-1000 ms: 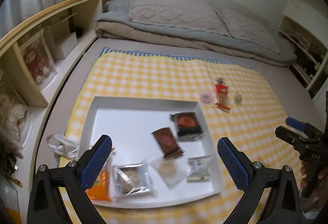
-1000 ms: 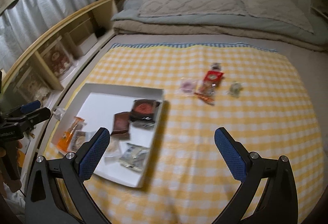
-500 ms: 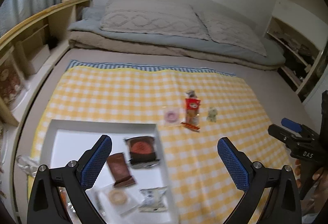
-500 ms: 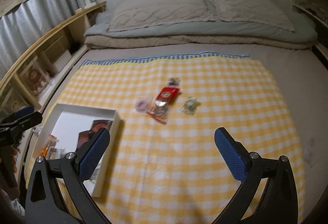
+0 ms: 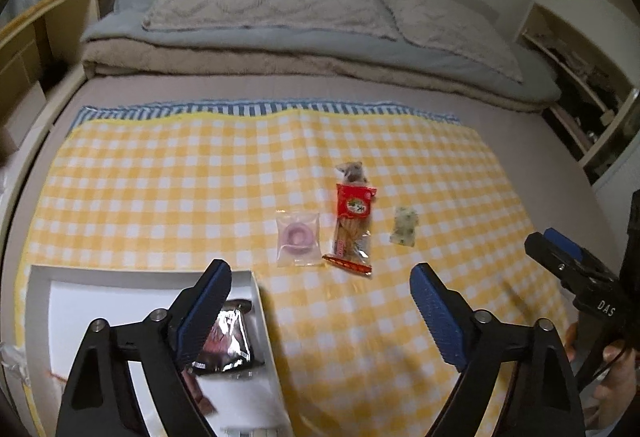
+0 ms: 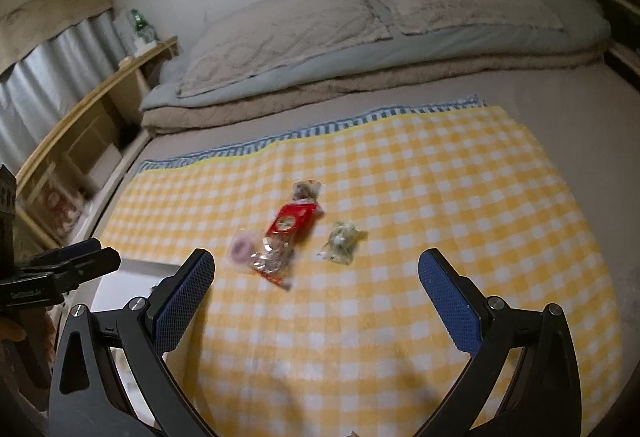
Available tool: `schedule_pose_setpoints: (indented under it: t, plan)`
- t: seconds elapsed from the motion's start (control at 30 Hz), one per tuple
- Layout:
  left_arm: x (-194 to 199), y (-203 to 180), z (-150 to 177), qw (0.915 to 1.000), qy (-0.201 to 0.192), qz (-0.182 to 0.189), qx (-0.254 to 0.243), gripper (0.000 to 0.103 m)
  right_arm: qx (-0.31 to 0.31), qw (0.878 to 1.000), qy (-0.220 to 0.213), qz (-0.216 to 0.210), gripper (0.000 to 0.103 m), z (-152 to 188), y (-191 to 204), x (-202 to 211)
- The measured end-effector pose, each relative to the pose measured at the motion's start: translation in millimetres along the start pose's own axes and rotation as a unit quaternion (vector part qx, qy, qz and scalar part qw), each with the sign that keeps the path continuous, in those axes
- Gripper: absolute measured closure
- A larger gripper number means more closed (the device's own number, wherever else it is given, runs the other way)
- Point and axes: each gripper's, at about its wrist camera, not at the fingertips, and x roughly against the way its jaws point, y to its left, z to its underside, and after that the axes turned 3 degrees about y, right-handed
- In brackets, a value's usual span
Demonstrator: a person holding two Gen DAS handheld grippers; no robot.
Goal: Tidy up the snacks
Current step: 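Grasp the pink ring candy with the left tool while the right tool grasps the green candy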
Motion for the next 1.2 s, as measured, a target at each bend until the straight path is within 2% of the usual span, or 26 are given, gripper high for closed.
schedule_pose_setpoints:
  t: [0.13, 0.23, 0.4, 0.53, 0.7, 0.77, 0.8, 0.83, 0.93, 1.07, 1.17, 1.2]
  plan:
    - [-50.0, 2.1, -15.5, 0.9995, 0.029, 0.004, 0.008, 0.024, 0.0, 0.999, 0.032, 0.012, 0.0, -9.4, -9.6, -31.8]
    - [-88.9, 5.8, -24.5, 0.9987, 0.05, 0.0, 0.014, 0.029, -0.011, 0.999, 0.035, 0.015, 0.0, -13.4, -15.5, -48.1]
    - [-140.6, 13.7, -38.3, 0.9974, 0.068, -0.005, 0.022, 0.031, -0.051, 0.994, 0.065, 0.076, 0.0, -18.8, -22.1, -81.1]
    - [-179.1, 14.7, -48.6, 0.9966, 0.08, -0.012, 0.015, 0.033, -0.075, 0.994, 0.061, 0.044, 0.0, -18.3, -34.6, -105.0]
    - [-206.6, 11.7, -49.3, 0.9955, 0.094, -0.017, 0.0, 0.036, -0.059, 0.994, 0.091, 0.033, 0.0, -14.3, -36.3, -143.5]
    - [-219.6, 9.3, -50.6, 0.9948, 0.1, -0.02, -0.009, 0.036, -0.066, 0.993, 0.098, 0.029, 0.013, -12.7, -36.3, -154.7]
    - [-221.9, 8.4, -50.2, 0.9945, 0.102, -0.021, -0.013, 0.036, -0.075, 0.992, 0.099, 0.023, 0.023, -12.1, -37.0, -158.9]
    - [-227.7, 6.8, -50.6, 0.9939, 0.106, -0.025, -0.018, 0.036, -0.088, 0.99, 0.105, 0.015, 0.027, -11.3, -38.1, -164.6]
    - [-238.4, 3.2, -51.3, 0.9928, 0.114, -0.028, -0.024, 0.037, -0.126, 0.985, 0.12, -0.01, 0.029, -7.3, -39.4, -179.3]
    - [-252.0, 0.6, -52.1, 0.9906, 0.127, -0.039, -0.032, 0.037, -0.138, 0.98, 0.141, -0.036, 0.031, -1.3, -33.5, -192.7]
    - [-261.7, 1.5, -50.9, 0.989, 0.132, -0.057, -0.033, 0.038, -0.139, 0.978, 0.155, -0.025, 0.046, 4.0, -30.8, -198.9]
    - [-264.7, 2.4, -51.1, 0.9889, 0.133, -0.059, -0.03, 0.043, -0.131, 0.979, 0.153, -0.016, 0.055, 3.9, -29.3, -198.3]
